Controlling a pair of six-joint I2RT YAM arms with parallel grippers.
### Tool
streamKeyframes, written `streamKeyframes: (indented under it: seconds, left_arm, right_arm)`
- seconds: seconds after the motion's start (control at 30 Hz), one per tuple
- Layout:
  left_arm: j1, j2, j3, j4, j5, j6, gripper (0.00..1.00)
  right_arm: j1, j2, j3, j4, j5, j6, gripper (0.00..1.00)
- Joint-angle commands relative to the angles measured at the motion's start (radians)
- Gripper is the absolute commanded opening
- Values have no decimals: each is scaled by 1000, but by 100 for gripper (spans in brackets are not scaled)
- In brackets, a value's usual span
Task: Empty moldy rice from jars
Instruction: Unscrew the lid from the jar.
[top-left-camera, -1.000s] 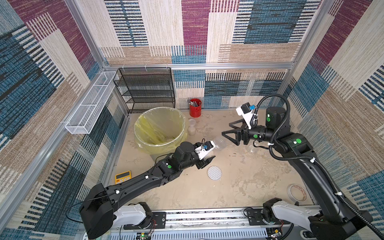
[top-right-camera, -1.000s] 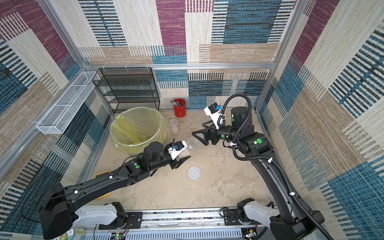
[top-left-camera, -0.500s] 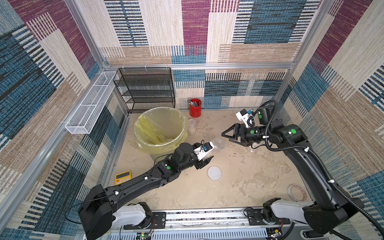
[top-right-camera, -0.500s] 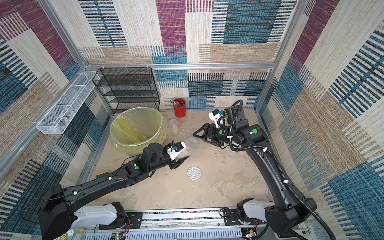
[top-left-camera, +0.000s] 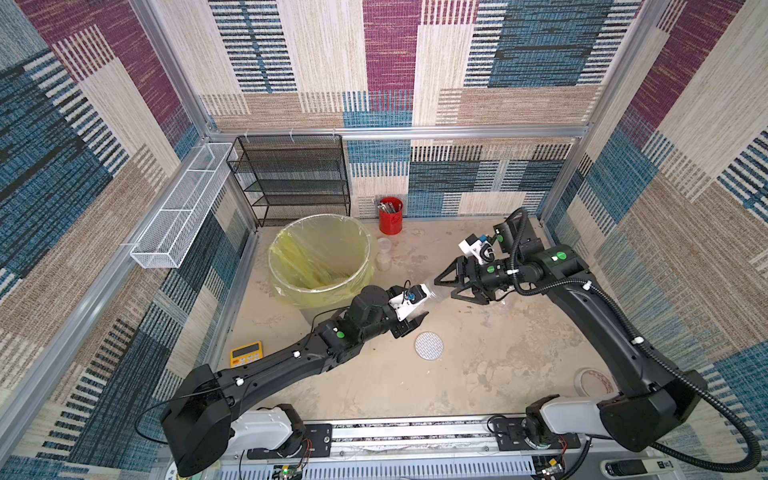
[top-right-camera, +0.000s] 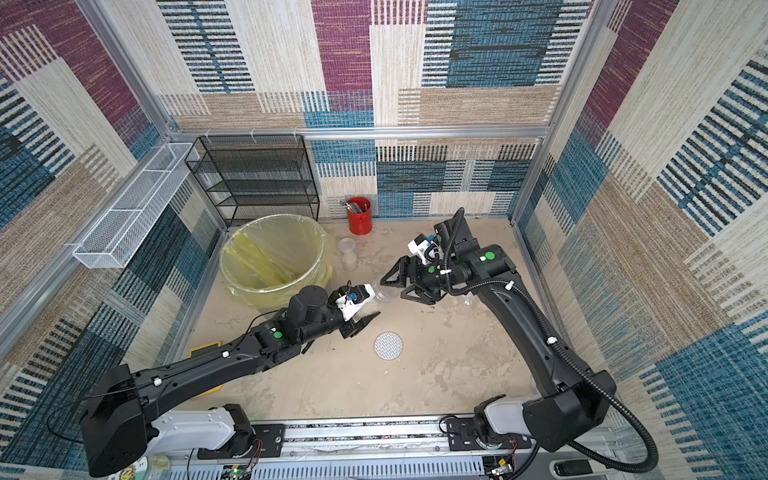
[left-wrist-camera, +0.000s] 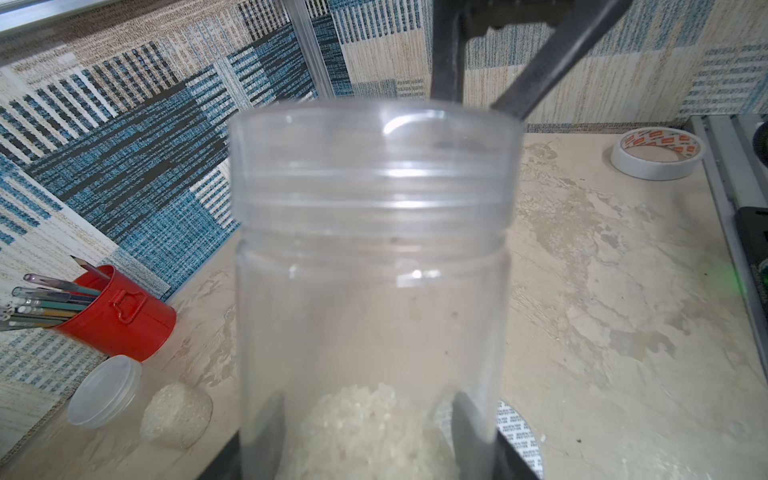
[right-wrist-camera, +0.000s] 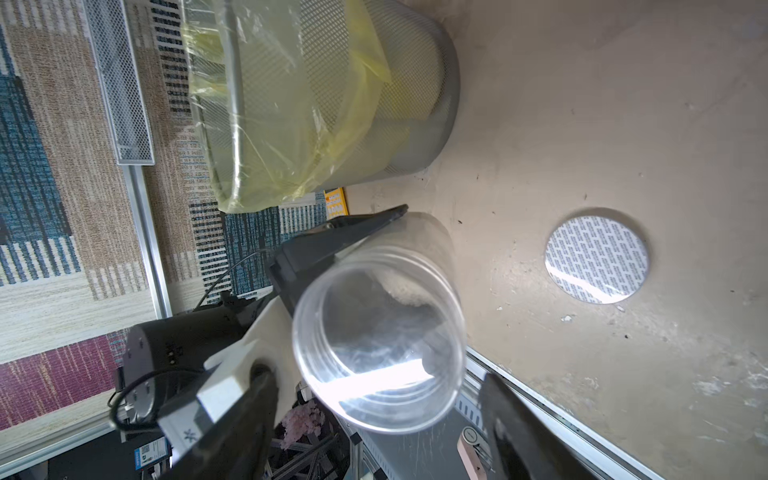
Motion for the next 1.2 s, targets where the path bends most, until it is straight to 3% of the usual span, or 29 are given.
streamKeyframes:
  seconds: [0.0, 0.17, 0.67, 1.17]
  left_arm:
    - [0, 0, -3, 55, 5, 6, 21]
    - [0, 3, 5, 48, 8, 9, 21]
    - [0, 11, 16, 35, 17, 17, 21]
    - [0, 4, 25, 8, 28, 17, 20]
  right_arm:
    - [8, 26, 41, -31, 6, -22, 78]
    - [34, 77, 85, -86, 62, -72, 78]
    - [53, 116, 104, -93, 75, -105, 77]
    - [67, 154, 162, -151, 131, -190, 66]
